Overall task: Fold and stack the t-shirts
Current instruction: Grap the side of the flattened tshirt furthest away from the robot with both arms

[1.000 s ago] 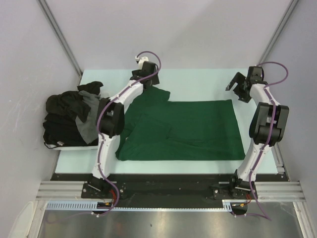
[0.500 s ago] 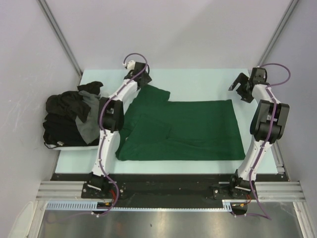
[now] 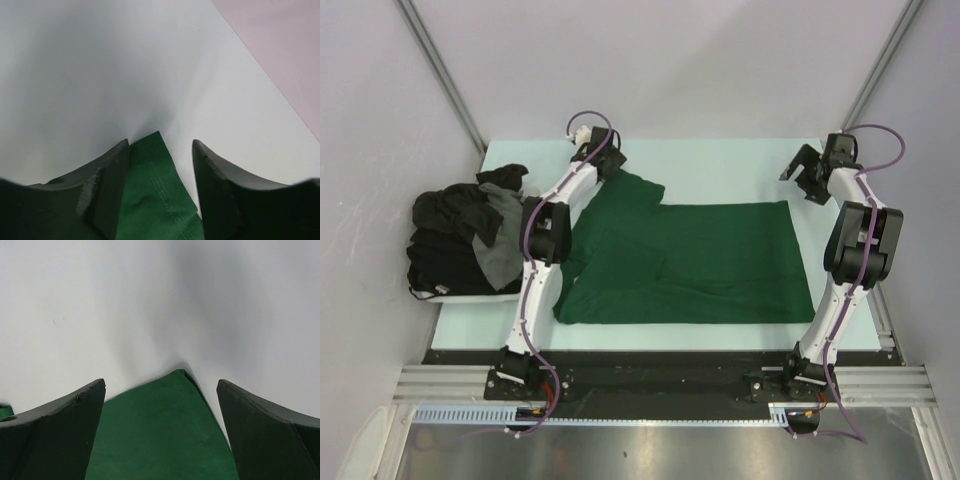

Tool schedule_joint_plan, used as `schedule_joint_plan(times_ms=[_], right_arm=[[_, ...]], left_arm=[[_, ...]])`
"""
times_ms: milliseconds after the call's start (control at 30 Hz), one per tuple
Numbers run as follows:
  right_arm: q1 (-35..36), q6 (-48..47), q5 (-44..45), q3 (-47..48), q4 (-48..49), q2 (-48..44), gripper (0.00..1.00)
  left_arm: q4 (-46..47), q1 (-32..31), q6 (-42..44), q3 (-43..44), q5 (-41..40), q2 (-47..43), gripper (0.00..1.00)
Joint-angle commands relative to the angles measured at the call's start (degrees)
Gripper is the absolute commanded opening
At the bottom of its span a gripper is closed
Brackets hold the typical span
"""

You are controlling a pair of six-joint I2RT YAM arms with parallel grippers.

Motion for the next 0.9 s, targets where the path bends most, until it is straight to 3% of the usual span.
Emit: schedule_joint_plan(times_ms=[0, 200, 333, 367, 533, 667, 700, 800, 867], right_arm=[[-0.39, -0.33, -0.16, 3.08, -0.17, 0.84, 1.00], [-0.47, -0.60, -0.08, 4.49, -1.05, 1.72, 1.00], [-0.65, -0.42, 0.01, 4.84, -1.31, 2.07, 1.00], [-0.56, 0.10, -0.08, 5.10, -1.40, 2.33, 1.00], [0.23, 1.60, 0.53, 7.30, -4.04, 4.96, 1.00], [1.37, 0.81, 0.62, 8.35, -4.57, 5.67, 1.00], [1.63, 0.55, 0.63, 8.88, -4.83, 5.76, 1.00], [1.55, 0.02, 0.80, 9.41, -5.80, 5.94, 1.00], [1.37, -0.16, 0.98, 9.50, -5.89, 6.03, 1.00]], left_arm=[[-0.75, 0.48, -2.71, 1.85, 1.72, 2.32, 0.54], [0.31, 0.83, -3.24, 4.13, 3.57, 4.25, 0.30], [1.10, 0.92, -2.28, 3.87, 2.87, 3.91, 0.02], [1.45, 0.92, -1.41, 3.35, 2.60, 3.30, 0.00], [3.91, 1.00, 2.64, 2.20, 1.28, 0.74, 0.00], [6.28, 1.53, 10.96, 2.37, 4.53, -1.45, 0.01], [6.03, 1.62, 13.08, 2.90, 5.40, -2.07, 0.16], [4.45, 1.62, 22.49, 4.92, 10.49, -2.60, 0.33], [0.41, 1.53, 26.71, 5.37, 12.26, -3.04, 0.37]])
